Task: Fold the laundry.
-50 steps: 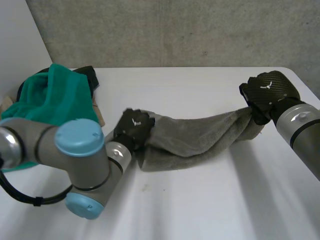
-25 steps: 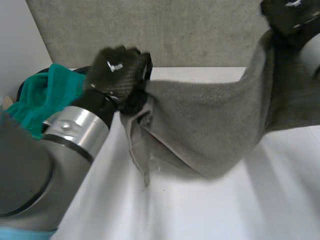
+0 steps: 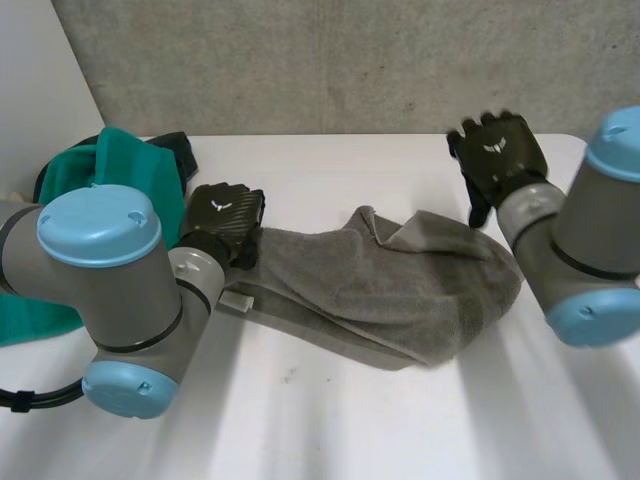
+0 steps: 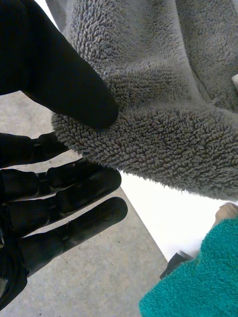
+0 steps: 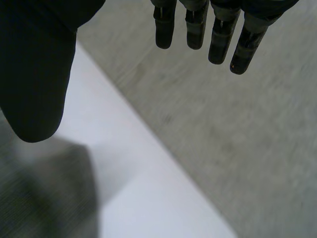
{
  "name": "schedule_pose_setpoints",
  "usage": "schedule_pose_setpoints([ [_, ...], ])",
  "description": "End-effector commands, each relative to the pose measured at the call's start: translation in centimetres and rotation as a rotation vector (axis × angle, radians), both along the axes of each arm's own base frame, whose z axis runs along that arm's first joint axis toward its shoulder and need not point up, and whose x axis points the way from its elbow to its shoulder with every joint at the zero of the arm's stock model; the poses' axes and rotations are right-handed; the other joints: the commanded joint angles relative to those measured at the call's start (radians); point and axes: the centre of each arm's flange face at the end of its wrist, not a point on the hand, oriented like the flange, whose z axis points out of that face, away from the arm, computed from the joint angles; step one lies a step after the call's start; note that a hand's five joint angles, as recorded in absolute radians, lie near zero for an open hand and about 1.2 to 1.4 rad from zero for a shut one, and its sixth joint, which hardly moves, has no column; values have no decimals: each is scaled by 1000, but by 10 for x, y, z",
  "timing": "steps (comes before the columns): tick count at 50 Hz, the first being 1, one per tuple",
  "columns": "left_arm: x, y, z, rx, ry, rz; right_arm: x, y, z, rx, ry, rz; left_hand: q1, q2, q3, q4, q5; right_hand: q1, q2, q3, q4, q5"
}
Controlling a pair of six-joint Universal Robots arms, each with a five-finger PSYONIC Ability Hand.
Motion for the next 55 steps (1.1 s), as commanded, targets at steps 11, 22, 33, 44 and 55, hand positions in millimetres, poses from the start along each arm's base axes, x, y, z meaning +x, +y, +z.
schedule_pose_setpoints([
  [11,3,4,-12,32,-20,0,-29,90,-80,501,-110,58,267,203,209,196,256,323,304,311,290,286],
  [22,4,4,-14,40,-23,0,-24,62,-111,372,-107,-16,267,203,209,196,256,1197,1178,1185,1164,1160],
  [33,4,8,-18,56,-25,-10,-23,60,-52,198,-102,39,-347,-411,-405,-418,-358,1197,1178,1185,1164,1160],
  [44,29,3,-18,85,-41,45,-43,38,-33,180,67,-6,-590,-653,-648,-661,-601,1197,1178,1185,1164,1160],
  [55,60,-18,-34,164,-25,4,-44,45,-38,245,42,-11,-566,-630,-625,-637,-577,483,464,470,450,445],
])
